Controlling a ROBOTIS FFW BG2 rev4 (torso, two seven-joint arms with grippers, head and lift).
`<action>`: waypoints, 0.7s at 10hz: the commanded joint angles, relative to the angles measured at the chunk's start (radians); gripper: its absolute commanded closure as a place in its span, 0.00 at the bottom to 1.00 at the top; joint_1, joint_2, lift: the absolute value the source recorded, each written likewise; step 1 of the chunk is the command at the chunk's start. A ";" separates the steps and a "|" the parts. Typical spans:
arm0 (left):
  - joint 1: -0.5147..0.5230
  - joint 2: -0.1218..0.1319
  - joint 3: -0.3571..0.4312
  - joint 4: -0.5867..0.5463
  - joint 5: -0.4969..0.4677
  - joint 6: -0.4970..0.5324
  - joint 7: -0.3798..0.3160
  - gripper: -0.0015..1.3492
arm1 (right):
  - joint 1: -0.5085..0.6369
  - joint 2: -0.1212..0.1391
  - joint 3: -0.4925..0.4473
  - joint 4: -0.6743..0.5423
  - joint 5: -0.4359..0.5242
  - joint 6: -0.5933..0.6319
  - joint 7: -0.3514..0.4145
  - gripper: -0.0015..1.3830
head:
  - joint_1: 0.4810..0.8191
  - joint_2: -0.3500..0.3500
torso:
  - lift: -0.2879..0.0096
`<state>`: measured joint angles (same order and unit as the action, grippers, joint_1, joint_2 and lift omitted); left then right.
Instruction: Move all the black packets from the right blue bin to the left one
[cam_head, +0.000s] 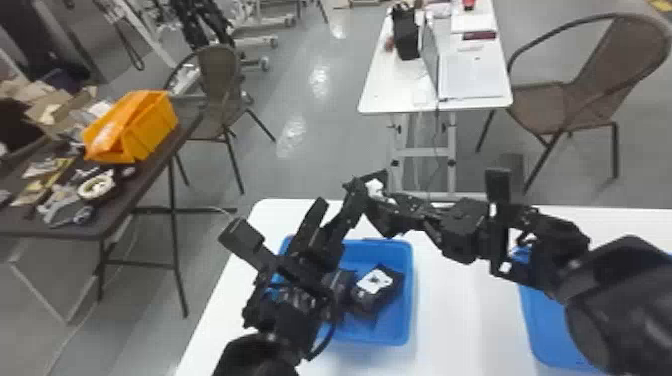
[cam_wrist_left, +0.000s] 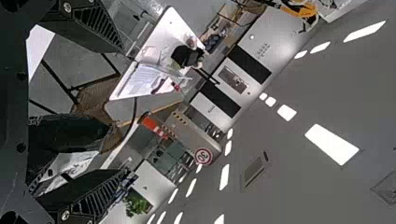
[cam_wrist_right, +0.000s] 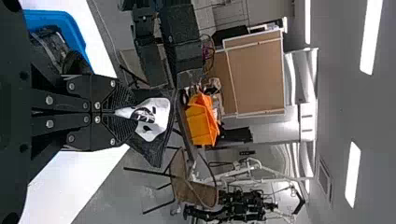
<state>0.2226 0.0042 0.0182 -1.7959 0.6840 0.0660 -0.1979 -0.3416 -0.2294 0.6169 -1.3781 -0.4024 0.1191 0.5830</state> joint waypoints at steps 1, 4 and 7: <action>-0.005 0.000 0.005 0.000 -0.003 0.028 0.000 0.08 | -0.020 -0.002 0.026 0.005 -0.015 -0.001 0.000 0.93 | 0.63 0.90 | 0.97; -0.017 0.008 -0.003 0.000 -0.008 0.051 0.000 0.12 | -0.027 -0.002 0.034 0.017 -0.032 0.001 0.000 0.93 | 0.63 0.90 | 0.97; -0.020 0.010 0.008 -0.042 -0.024 0.167 0.032 0.93 | -0.027 -0.001 0.034 0.024 -0.036 0.004 0.000 0.93 | 0.63 0.89 | 0.97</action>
<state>0.2021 0.0139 0.0203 -1.8227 0.6689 0.1977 -0.1684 -0.3682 -0.2305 0.6504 -1.3554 -0.4378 0.1223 0.5823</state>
